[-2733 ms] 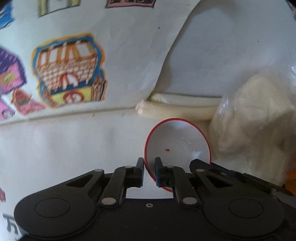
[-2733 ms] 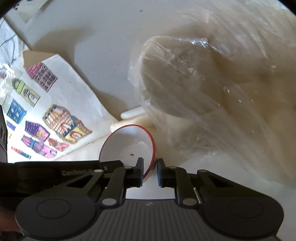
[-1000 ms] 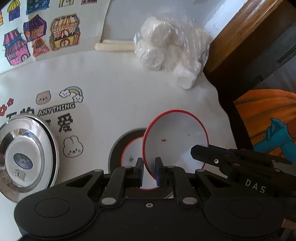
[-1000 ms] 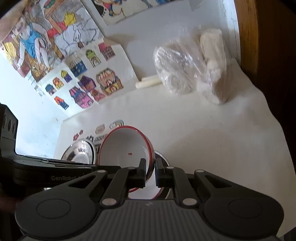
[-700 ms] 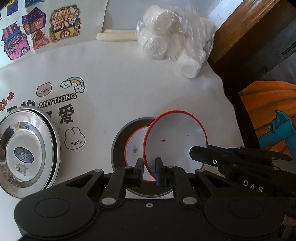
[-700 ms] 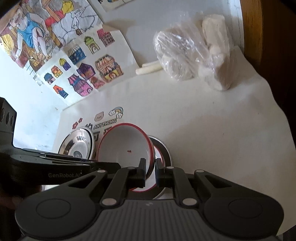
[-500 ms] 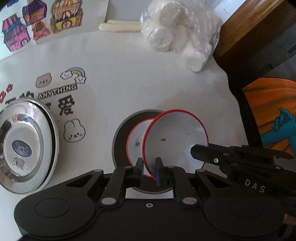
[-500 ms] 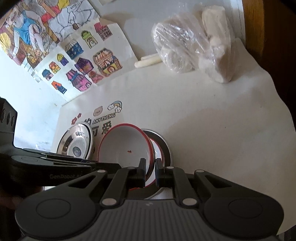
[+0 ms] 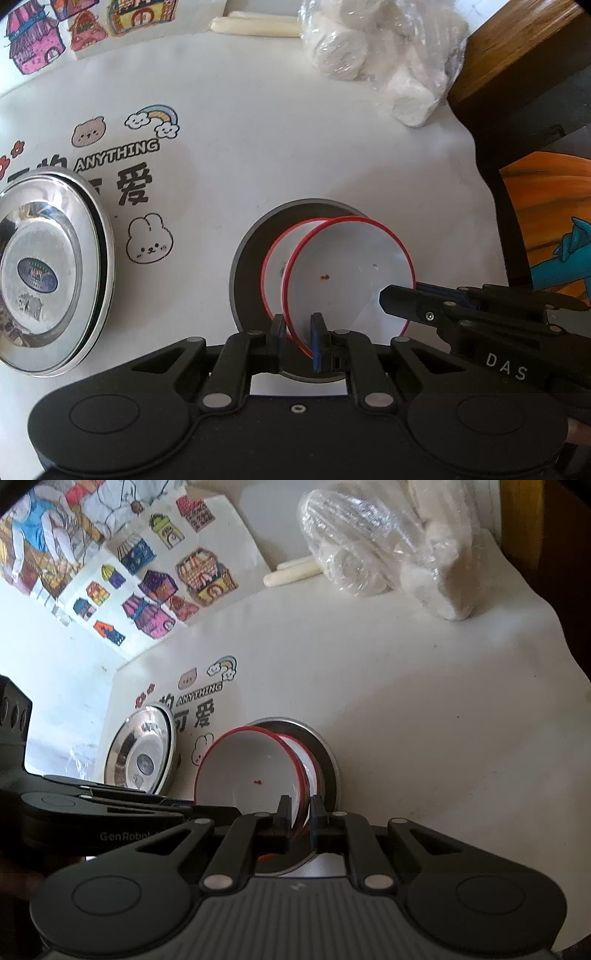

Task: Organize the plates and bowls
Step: 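Lower the second white bowl into the first white bowl with both grippers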

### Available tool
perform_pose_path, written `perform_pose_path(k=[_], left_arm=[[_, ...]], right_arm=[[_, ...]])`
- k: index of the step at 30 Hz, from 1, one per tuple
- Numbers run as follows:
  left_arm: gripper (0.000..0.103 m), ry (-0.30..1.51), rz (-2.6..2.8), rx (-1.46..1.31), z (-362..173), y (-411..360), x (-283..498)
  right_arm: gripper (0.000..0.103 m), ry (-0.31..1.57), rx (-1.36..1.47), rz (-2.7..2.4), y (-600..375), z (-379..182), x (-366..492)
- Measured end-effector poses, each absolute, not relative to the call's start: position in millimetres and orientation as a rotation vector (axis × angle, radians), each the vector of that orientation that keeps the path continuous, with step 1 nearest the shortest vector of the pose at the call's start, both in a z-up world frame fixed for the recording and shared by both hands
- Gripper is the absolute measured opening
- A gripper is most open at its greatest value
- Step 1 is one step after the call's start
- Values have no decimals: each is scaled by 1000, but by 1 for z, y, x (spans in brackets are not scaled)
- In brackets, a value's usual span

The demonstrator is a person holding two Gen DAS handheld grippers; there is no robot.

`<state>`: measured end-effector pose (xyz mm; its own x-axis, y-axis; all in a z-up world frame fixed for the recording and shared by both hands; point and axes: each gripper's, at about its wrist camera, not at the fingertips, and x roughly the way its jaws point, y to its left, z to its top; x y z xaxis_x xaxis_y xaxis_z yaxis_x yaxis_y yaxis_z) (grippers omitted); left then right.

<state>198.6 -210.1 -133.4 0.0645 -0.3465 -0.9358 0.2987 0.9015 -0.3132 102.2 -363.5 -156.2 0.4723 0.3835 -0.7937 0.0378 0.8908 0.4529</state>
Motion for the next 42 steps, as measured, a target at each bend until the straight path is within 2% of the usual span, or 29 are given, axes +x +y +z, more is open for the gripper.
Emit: perform_pose_path(k=[37, 42], left_arm=[[18, 1452, -451, -48, -137, -212, 201], [22, 1441, -438, -38, -135, -213, 202]], right_arm=[[11, 1130, 398, 252, -361, -163, 120], [11, 1129, 398, 253, -362, -164, 121]])
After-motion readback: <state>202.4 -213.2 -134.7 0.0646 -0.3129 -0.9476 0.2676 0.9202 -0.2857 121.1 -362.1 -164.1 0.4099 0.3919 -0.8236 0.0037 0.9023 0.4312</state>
